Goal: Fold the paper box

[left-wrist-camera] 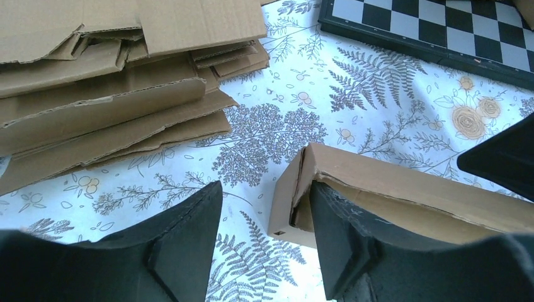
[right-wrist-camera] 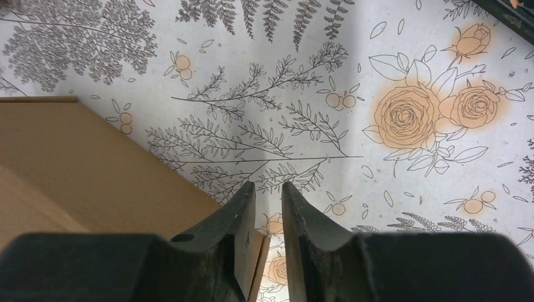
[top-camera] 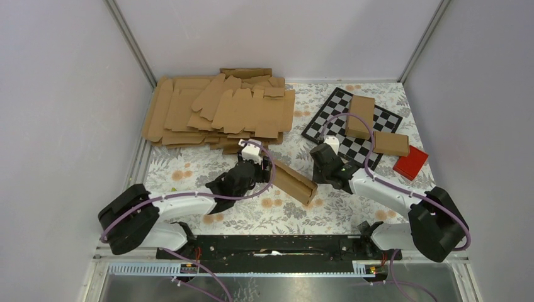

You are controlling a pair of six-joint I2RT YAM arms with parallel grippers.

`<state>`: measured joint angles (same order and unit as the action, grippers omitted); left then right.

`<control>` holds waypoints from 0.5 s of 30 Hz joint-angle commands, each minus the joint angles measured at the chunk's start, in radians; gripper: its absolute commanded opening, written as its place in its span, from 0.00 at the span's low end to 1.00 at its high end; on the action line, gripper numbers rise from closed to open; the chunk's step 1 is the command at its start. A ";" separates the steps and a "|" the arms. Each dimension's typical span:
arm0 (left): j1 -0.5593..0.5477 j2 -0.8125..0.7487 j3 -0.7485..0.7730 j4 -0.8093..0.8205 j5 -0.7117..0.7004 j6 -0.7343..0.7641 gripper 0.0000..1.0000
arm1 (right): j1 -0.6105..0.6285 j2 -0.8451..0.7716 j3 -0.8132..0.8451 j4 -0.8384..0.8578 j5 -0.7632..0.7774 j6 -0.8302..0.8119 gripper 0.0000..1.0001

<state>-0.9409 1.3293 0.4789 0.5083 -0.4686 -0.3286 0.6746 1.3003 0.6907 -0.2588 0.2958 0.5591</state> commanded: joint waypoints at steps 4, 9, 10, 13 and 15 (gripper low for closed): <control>0.003 -0.138 0.111 -0.326 0.033 -0.073 0.60 | -0.003 -0.092 0.034 0.018 -0.001 -0.036 0.39; 0.018 -0.189 0.182 -0.437 0.093 -0.101 0.59 | -0.003 -0.151 0.109 -0.022 -0.146 -0.173 0.44; 0.023 -0.189 0.200 -0.452 0.107 -0.103 0.60 | -0.003 -0.161 0.123 -0.026 -0.191 -0.194 0.46; 0.058 -0.177 0.262 -0.470 0.191 -0.103 0.47 | -0.003 -0.198 0.151 -0.032 -0.302 -0.230 0.49; 0.102 -0.149 0.308 -0.475 0.276 -0.099 0.31 | -0.001 -0.224 0.158 -0.042 -0.341 -0.239 0.48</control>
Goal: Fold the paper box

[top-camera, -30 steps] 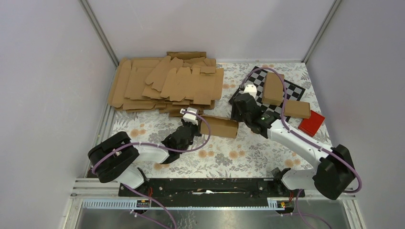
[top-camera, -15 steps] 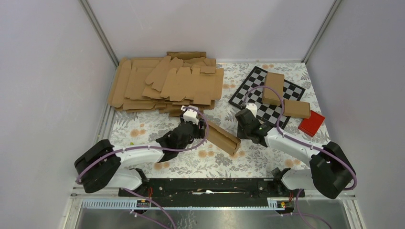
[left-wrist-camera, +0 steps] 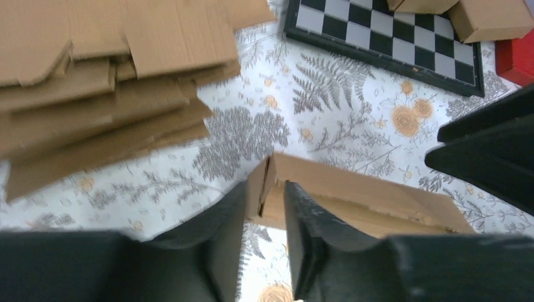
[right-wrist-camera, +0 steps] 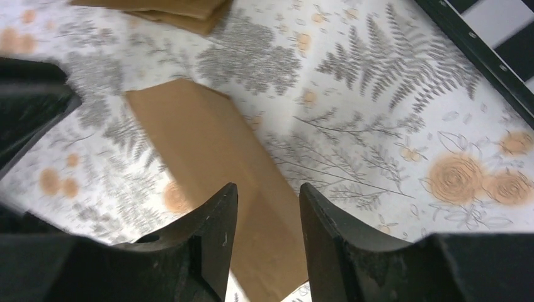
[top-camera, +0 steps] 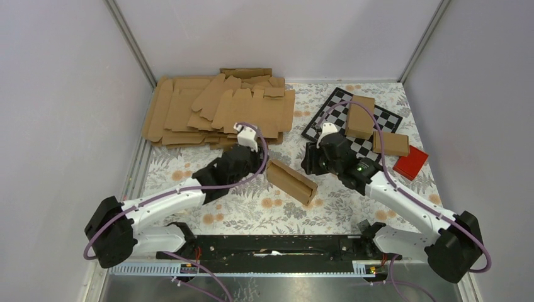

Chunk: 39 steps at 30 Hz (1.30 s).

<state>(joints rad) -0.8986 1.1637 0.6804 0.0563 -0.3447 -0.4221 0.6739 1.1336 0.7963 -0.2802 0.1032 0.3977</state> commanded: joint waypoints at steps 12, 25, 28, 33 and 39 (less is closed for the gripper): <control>0.129 0.188 0.241 -0.022 0.395 0.002 0.00 | -0.001 -0.086 0.003 -0.113 -0.360 -0.147 0.25; 0.144 0.229 -0.042 0.163 0.436 -0.064 0.00 | 0.000 0.002 -0.066 -0.114 -0.305 -0.122 0.20; 0.144 0.250 -0.056 0.202 0.429 -0.067 0.00 | 0.000 -0.001 -0.053 -0.117 -0.298 -0.117 0.20; 0.144 0.237 -0.019 0.165 0.412 -0.045 0.00 | 0.000 -0.037 0.027 -0.179 -0.261 -0.111 0.21; 0.145 0.199 0.036 0.082 0.365 0.012 0.00 | 0.001 -0.093 0.052 -0.237 -0.269 -0.076 0.18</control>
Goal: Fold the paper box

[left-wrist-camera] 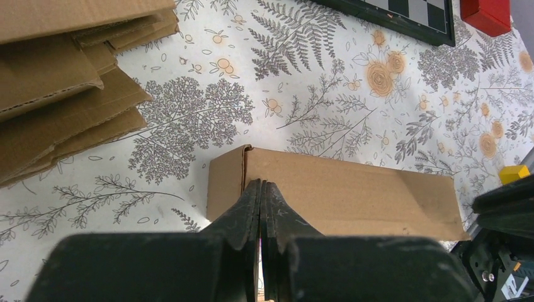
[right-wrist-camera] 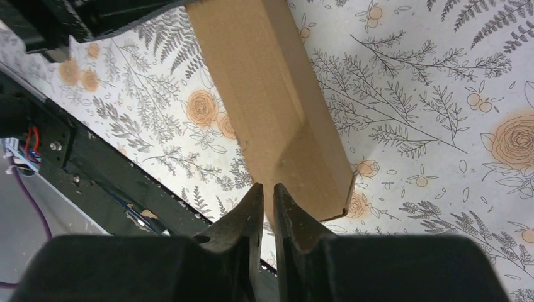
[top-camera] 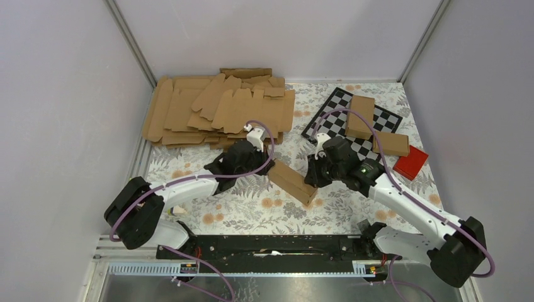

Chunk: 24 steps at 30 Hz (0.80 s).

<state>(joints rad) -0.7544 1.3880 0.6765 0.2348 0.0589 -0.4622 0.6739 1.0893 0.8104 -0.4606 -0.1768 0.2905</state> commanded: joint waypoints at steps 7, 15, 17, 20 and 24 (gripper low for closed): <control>0.001 -0.025 0.014 -0.073 -0.027 0.048 0.00 | 0.000 -0.032 -0.161 0.017 -0.020 0.178 0.09; 0.000 -0.022 0.025 -0.081 -0.023 0.058 0.00 | 0.000 -0.042 -0.083 -0.008 0.062 0.181 0.02; 0.000 -0.029 0.026 -0.083 -0.026 0.060 0.00 | 0.000 -0.073 -0.038 -0.025 0.076 0.161 0.03; 0.000 -0.040 0.025 -0.084 -0.028 0.060 0.00 | 0.001 -0.089 0.030 -0.061 0.133 0.138 0.03; 0.000 -0.046 0.019 -0.083 -0.028 0.059 0.00 | 0.001 -0.068 0.058 -0.064 0.211 0.139 0.00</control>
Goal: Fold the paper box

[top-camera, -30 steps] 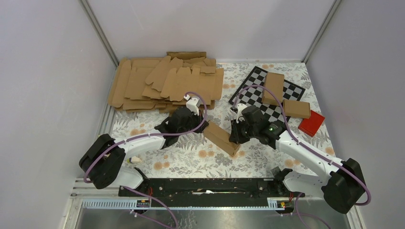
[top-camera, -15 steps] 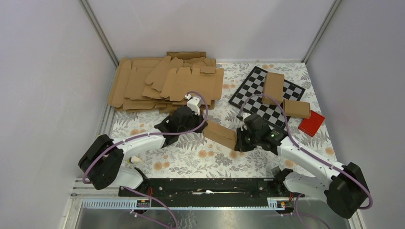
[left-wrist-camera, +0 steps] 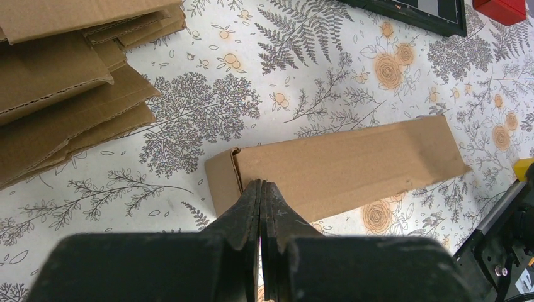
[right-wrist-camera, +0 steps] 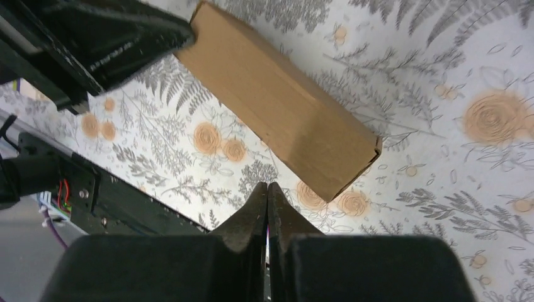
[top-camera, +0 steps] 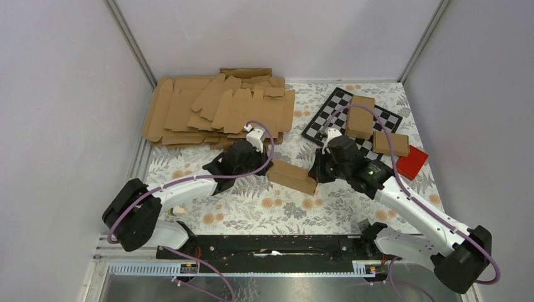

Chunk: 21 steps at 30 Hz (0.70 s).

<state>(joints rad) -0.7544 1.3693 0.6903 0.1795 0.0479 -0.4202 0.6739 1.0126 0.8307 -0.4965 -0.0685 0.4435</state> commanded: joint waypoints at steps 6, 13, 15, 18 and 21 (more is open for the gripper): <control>0.001 -0.027 0.003 -0.025 -0.014 0.019 0.00 | -0.002 0.119 -0.045 -0.014 0.165 0.019 0.00; 0.000 -0.015 0.008 -0.022 -0.011 0.023 0.00 | -0.002 0.122 -0.049 -0.019 0.244 0.039 0.00; 0.000 -0.017 0.008 -0.020 -0.011 0.022 0.00 | 0.000 0.091 -0.026 -0.027 0.246 0.026 0.00; 0.000 -0.025 0.011 -0.020 -0.010 0.021 0.00 | -0.001 0.051 0.009 -0.021 0.180 -0.048 0.16; 0.000 -0.045 0.015 -0.025 -0.006 0.023 0.00 | 0.000 0.049 0.061 -0.028 0.078 -0.153 0.92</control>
<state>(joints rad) -0.7547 1.3643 0.6903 0.1696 0.0486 -0.4149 0.6739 1.0878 0.7940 -0.5083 0.0963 0.4259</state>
